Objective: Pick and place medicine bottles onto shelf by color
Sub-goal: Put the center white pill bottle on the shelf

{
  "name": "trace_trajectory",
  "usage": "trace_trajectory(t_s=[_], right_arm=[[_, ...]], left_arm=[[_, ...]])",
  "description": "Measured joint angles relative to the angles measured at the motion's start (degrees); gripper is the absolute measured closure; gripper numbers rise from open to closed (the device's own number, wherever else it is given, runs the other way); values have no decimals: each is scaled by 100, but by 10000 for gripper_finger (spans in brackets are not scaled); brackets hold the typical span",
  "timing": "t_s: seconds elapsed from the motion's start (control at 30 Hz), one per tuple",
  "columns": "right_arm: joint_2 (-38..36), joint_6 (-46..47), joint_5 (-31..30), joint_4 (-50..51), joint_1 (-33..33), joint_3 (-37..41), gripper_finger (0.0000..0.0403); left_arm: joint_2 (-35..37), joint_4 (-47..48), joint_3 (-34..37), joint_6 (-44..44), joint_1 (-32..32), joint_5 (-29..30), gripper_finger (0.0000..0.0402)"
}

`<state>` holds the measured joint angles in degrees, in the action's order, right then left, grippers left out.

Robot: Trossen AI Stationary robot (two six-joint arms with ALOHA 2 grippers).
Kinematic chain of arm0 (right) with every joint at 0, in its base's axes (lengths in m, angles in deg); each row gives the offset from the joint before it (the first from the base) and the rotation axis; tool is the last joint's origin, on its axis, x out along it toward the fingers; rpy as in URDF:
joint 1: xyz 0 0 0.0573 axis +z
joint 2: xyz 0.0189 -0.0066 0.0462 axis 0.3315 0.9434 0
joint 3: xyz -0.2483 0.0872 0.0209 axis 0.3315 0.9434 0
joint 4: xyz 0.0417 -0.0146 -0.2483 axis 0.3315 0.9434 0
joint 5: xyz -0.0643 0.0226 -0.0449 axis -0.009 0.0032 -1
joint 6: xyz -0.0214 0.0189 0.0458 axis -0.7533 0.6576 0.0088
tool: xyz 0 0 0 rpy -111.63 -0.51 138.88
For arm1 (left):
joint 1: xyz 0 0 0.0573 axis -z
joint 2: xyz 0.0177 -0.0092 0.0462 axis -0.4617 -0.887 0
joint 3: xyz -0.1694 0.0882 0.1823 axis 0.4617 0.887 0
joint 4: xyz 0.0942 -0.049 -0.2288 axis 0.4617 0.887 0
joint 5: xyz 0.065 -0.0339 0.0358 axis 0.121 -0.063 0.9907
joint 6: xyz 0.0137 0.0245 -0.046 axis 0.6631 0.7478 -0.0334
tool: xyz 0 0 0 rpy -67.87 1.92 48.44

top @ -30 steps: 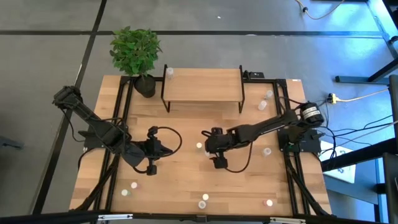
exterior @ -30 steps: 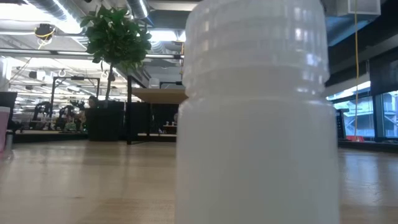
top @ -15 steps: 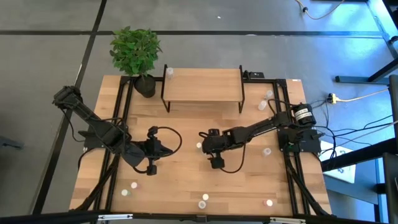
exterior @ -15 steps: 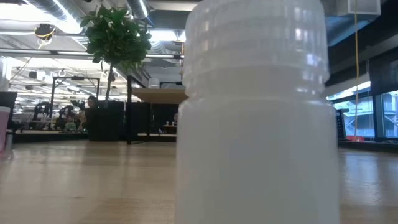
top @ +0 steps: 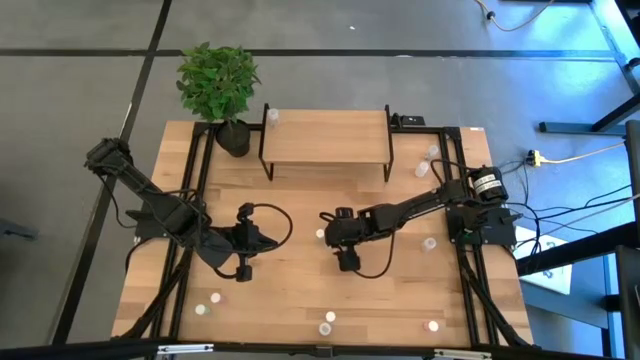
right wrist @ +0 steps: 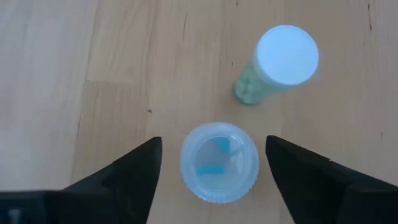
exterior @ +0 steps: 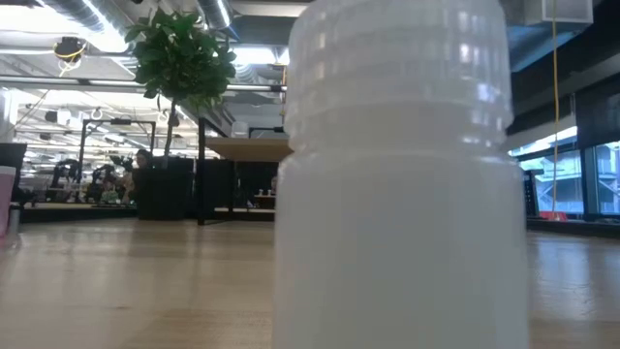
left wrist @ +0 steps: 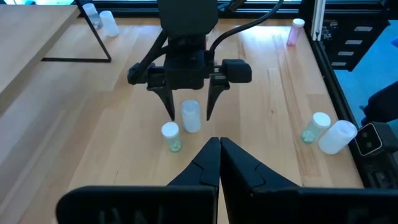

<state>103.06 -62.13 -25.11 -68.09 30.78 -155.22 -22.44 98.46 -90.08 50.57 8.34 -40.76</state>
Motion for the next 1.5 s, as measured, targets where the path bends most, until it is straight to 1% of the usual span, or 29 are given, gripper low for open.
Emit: trace_trajectory(t_s=[0.47, 0.6, 1.0, 1.13, 1.27, 1.37, 1.43, 1.5], right_arm=[[0, 274, 43, 2, 0, 0, 233], [0, 285, 45, 0, 0, 0, 253], [-70, 418, 43, 11, 0, 0, 246], [-381, 473, 43, 117, 9, 0, 245], [-845, 566, 42, 344, 4, -4, 245], [-1128, 584, 39, 906, -79, -259, 246], [-1193, 585, -55, 1425, -149, -671, 246], [-1180, 545, -275, 2080, -204, -1210, 246]], left_arm=[[0, 0, 0, 0, -1, 2, 401], [0, 0, 0, 0, 0, 0, 401], [0, 2, 0, 2, 0, 0, 401], [0, 0, 0, 2, 0, 0, 401], [0, 0, 0, 2, -2, 0, 401], [0, -4, 0, 2, -4, 8, 401], [0, -5, 0, 2, -31, 37, 401], [0, -10, 0, 1, -62, 38, 401]])
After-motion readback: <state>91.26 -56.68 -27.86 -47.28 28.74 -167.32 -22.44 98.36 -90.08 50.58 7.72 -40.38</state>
